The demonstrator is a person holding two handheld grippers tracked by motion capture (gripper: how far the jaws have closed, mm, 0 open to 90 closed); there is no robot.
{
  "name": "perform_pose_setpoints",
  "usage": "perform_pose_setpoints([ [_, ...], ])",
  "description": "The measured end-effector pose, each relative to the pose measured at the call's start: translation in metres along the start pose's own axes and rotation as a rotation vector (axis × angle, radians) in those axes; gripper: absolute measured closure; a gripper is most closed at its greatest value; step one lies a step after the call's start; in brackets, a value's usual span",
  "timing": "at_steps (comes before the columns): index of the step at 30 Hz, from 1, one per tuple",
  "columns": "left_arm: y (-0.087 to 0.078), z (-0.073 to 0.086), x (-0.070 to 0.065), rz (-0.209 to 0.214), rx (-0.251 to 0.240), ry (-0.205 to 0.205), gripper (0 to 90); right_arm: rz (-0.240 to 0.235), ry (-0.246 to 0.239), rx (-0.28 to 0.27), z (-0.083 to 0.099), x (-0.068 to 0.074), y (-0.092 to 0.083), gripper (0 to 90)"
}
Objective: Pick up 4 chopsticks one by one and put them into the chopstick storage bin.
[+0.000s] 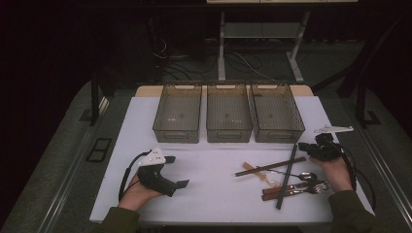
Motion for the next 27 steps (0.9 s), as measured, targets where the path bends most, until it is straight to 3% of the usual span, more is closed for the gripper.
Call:
perform_pose_setpoints([
  [9,0.0,0.0,0.0,-0.002,-0.002,-0.003,0.0,0.026,0.016,0.04,0.002,-0.008,0.012,89.8],
  [27,0.0,0.0,0.0,-0.003,-0.004,-0.006,0.0,0.013,0.007,0.049,0.001,-0.002,0.017,89.8],
])
Point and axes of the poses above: each handheld gripper's, and its own axes: y roughly forward along the jaws, z roughly out of its underside, x roughly to its left, the point moved 7 cm from there along y, roughly forward along the jaws, and after that the axes turned 3 degrees about -z, right-handed, at the moved point
